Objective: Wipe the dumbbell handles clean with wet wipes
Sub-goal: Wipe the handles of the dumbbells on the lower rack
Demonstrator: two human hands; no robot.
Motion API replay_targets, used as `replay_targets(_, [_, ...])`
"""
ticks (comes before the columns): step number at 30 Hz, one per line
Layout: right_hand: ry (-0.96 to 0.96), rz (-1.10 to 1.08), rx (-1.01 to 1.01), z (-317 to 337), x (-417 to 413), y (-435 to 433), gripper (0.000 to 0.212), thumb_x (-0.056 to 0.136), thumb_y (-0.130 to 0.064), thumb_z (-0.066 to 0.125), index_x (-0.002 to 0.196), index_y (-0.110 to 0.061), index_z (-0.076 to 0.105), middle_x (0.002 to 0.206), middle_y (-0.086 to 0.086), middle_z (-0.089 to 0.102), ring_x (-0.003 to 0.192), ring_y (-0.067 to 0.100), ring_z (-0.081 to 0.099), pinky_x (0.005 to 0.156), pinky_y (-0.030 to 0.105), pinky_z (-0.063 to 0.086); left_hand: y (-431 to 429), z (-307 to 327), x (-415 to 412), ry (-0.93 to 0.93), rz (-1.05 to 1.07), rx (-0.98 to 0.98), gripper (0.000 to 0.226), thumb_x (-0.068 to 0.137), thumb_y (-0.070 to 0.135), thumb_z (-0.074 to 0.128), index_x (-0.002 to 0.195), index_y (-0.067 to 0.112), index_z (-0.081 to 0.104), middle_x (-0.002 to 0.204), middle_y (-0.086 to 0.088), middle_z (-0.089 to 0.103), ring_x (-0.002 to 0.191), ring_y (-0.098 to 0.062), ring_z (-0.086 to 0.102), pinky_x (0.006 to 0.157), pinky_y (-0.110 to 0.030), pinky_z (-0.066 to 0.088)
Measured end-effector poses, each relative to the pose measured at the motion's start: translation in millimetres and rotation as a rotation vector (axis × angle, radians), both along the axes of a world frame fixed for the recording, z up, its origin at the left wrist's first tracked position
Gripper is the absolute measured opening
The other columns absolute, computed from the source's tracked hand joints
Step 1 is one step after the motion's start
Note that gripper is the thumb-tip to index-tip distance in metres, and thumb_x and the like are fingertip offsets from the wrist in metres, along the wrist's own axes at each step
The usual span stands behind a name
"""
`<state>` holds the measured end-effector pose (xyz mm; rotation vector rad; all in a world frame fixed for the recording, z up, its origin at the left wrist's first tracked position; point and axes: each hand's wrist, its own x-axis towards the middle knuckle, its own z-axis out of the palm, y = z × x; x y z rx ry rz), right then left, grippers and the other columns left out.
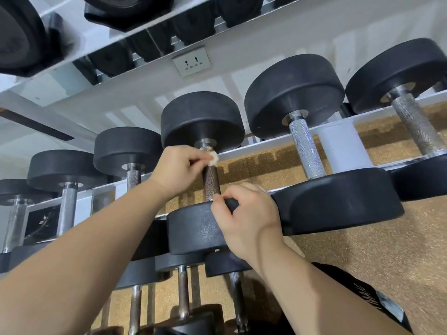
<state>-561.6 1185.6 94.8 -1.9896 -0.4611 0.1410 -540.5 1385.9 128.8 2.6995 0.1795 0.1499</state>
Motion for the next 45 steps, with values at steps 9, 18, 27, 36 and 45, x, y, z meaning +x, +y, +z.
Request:
replay_targets(9, [0.008, 0.015, -0.021, 0, 0, 0, 0.036, 0.082, -0.056, 0.041, 0.064, -0.027, 0.053, 0.071, -0.006, 0.051, 0.081, 0.019, 0.050, 0.075, 0.037, 0.046, -11, -9, 7, -0.119, 0.138, -0.051, 0.014, 0.091, 0.013, 0.073, 0.101, 0.017, 0.082, 0.100, 0.005, 0.078, 0.098, -0.007, 0.070, 0.091, -0.011, 0.046])
replay_targets(18, [0.023, 0.032, 0.001, -1, 1, -1, 0.039, 0.082, -0.054, 0.042, 0.074, -0.025, 0.067, 0.078, -0.007, 0.060, 0.087, 0.018, 0.053, 0.080, 0.038, 0.047, -5, -1, -25, 0.323, -0.037, -0.389, 0.009, 0.087, 0.014, 0.078, 0.093, 0.020, 0.083, 0.091, 0.008, 0.079, 0.092, -0.012, 0.074, 0.088, -0.031, 0.058])
replay_targets(27, [0.021, 0.023, 0.031, -1, 0, 0, 0.037, 0.083, -0.051, 0.045, 0.069, -0.025, 0.068, 0.074, -0.008, 0.059, 0.082, 0.017, 0.054, 0.076, 0.035, 0.047, -10, -11, 24, -0.085, 0.182, 0.079, 0.019, 0.097, 0.021, 0.066, 0.109, 0.021, 0.080, 0.108, 0.003, 0.077, 0.103, -0.013, 0.069, 0.098, -0.033, 0.053])
replay_targets(36, [-0.077, 0.041, 0.024, 5, -4, -5, 0.031, 0.089, -0.046, 0.045, 0.062, -0.033, 0.051, 0.063, -0.010, 0.049, 0.073, 0.014, 0.050, 0.068, 0.030, 0.037, 0, 12, -57, 0.256, 0.221, -0.576, 0.011, 0.091, 0.008, 0.073, 0.089, 0.014, 0.082, 0.074, 0.006, 0.075, 0.070, -0.009, 0.067, 0.066, -0.019, 0.053])
replay_targets(45, [-0.400, 0.268, -0.244, 59, -13, 43, 0.034, 0.093, -0.041, 0.059, 0.122, -0.026, 0.068, 0.112, -0.004, 0.068, 0.109, 0.020, 0.055, 0.097, 0.038, 0.047, 3, 35, -134, -0.236, 0.463, -0.886, 0.012, 0.091, 0.006, 0.072, 0.099, 0.011, 0.079, 0.092, -0.003, 0.079, 0.081, -0.011, 0.070, 0.071, -0.020, 0.054])
